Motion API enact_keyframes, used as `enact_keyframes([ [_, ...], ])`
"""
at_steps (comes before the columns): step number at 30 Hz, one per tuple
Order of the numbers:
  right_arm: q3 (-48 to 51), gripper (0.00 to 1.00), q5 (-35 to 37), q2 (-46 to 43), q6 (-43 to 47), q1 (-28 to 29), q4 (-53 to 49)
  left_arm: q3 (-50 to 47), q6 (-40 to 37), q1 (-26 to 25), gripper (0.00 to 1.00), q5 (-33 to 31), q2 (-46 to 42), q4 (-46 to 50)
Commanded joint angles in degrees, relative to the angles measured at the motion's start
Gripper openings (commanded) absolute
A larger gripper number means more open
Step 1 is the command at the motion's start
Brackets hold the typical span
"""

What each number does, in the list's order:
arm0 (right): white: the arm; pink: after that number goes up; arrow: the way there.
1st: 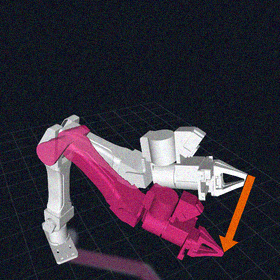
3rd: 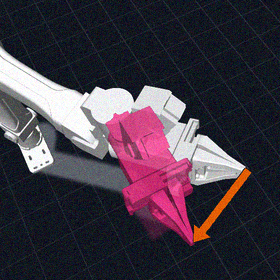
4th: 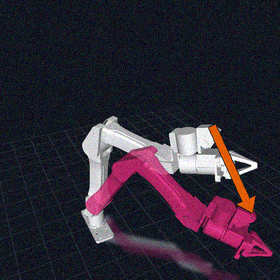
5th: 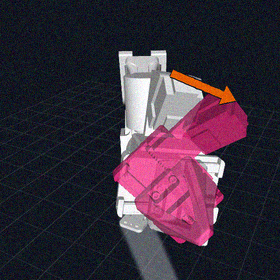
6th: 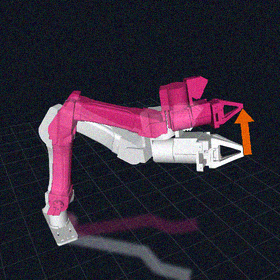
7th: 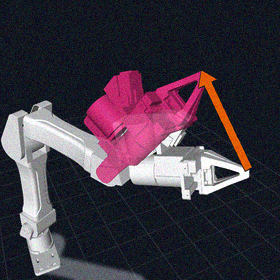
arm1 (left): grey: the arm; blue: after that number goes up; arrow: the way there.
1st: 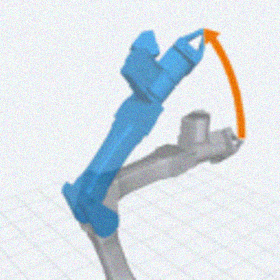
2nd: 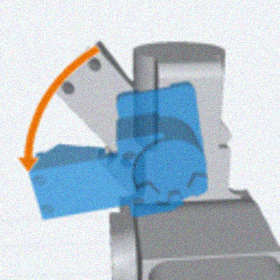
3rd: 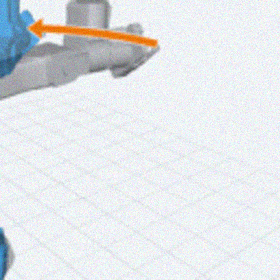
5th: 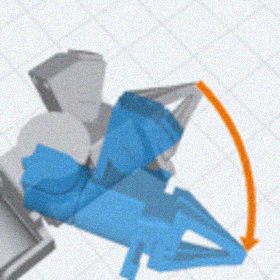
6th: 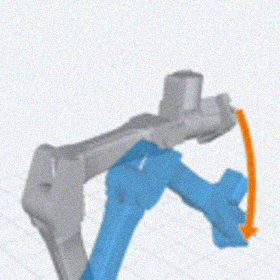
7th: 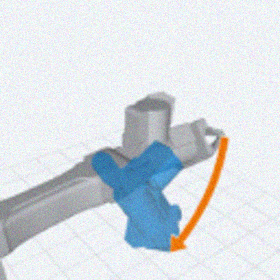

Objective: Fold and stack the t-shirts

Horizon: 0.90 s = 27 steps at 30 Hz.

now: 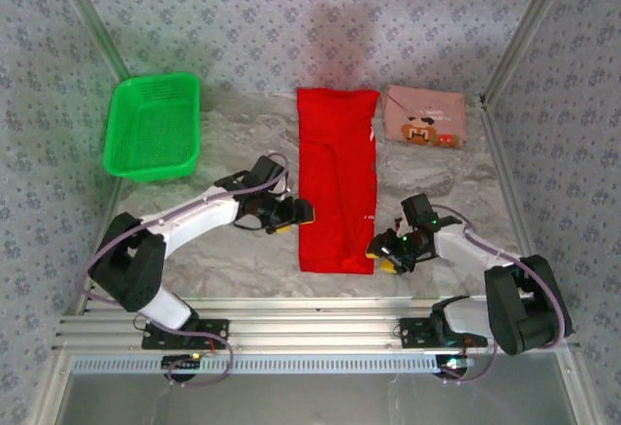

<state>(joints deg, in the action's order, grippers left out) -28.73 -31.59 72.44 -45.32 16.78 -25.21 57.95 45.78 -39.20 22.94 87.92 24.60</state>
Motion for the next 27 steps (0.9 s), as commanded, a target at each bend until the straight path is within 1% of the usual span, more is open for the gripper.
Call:
enact_keyframes([
  [1, -0.03, 0.46, -2.21, 0.50, -0.73, -0.24, 1.62, -0.87, 2.77, -1.89, 0.70, -1.21, -1.52, -4.29],
  [4, -0.98, 0.42, -2.27, -1.42, -0.42, -0.55, 0.85, -1.02, 3.07, -3.23, 0.70, -2.34, -1.91, -3.91],
  [7, -3.09, 0.41, -2.07, -2.23, 1.68, 0.06, -1.40, -2.01, 3.75, -3.37, 0.70, -3.33, -2.40, -3.27],
  [10, -4.80, 0.40, -1.66, -0.81, 3.88, 1.07, -3.31, -4.29, 5.40, -3.27, 0.70, -3.52, -3.65, -5.21],
  [16, -7.51, 0.39, 0.25, 4.11, 5.29, 5.28, -2.47, -8.21, 6.89, -2.73, 0.71, -4.89, -6.97, -6.49],
  [22, -10.19, 0.36, 5.07, 8.85, 7.55, 7.88, -4.97, -11.95, 6.75, -1.09, 0.76, -8.48, -15.06, -5.83],
  [27, -11.38, 0.35, 6.11, 10.66, 8.49, 9.86, -4.84, -12.68, 4.21, -0.43, 0.85, -14.29, -25.50, -0.49],
])
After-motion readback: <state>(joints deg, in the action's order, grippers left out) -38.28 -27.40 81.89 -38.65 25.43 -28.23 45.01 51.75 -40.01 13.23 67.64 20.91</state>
